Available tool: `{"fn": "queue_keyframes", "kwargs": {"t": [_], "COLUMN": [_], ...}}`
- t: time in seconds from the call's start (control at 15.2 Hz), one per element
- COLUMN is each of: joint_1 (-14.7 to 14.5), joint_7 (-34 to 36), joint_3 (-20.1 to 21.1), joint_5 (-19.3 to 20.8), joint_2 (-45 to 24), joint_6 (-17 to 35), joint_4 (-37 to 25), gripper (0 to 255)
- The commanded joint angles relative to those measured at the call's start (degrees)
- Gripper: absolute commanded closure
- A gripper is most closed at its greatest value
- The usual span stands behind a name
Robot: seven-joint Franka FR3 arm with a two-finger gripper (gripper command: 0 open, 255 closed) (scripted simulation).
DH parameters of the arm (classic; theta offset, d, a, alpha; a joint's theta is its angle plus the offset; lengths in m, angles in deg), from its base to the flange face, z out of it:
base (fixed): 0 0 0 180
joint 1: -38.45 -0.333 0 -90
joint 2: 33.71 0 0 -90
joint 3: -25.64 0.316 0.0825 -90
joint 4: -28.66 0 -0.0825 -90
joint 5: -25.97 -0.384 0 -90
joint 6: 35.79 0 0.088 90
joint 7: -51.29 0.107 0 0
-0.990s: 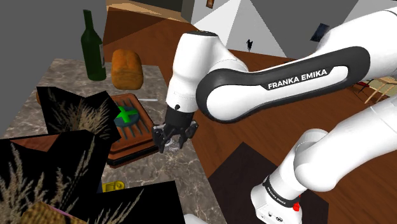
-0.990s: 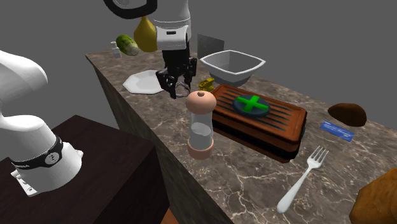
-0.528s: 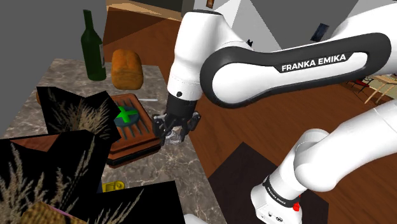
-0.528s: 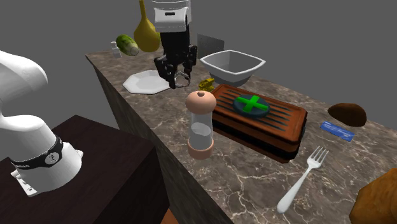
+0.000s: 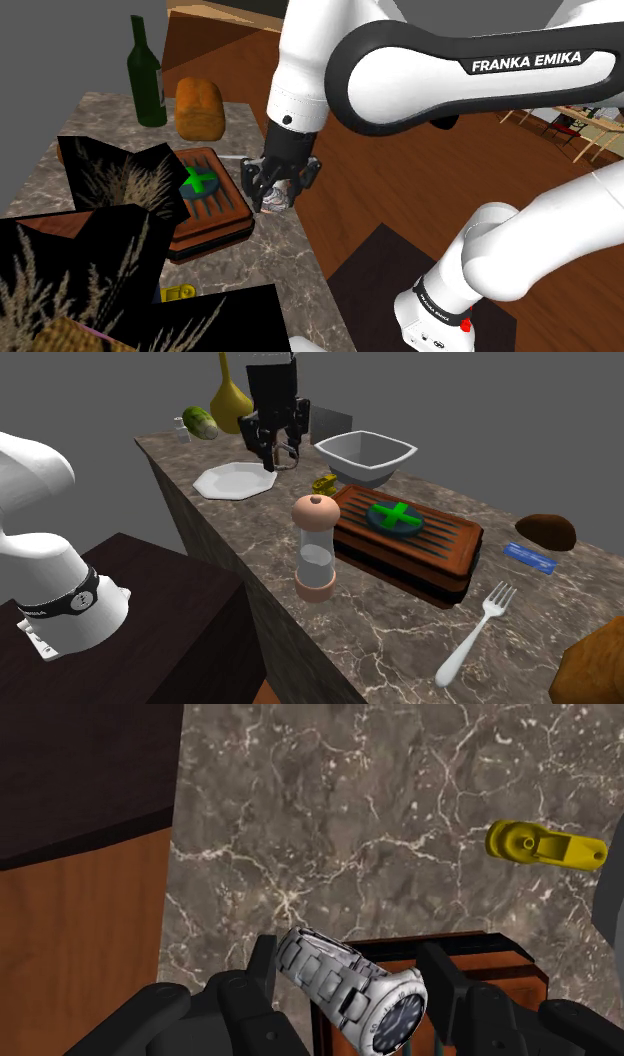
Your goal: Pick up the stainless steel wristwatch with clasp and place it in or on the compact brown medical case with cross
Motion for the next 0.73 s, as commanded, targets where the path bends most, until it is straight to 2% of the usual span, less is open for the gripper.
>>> {"fn": "queue_keyframes", "kwargs": {"t": [0.0,0.07,0.4,0.66], "joint_1": [0.0,0.0,3.1,4.0], "joint_7": [0.1,0.1,1.7,3.7], "joint_3": [-0.3,-0.3,1.1,1.8], "joint_5": [0.0,0.0,5.9,11.5], "joint_2": [0.5,0.5,-11.4,-21.3], "joint_6": [-1.7,-1.9,-0.9,-1.7], "joint_4": [-1.2,-1.4,-11.4,-20.9], "gripper": [255,255,255,255]}}
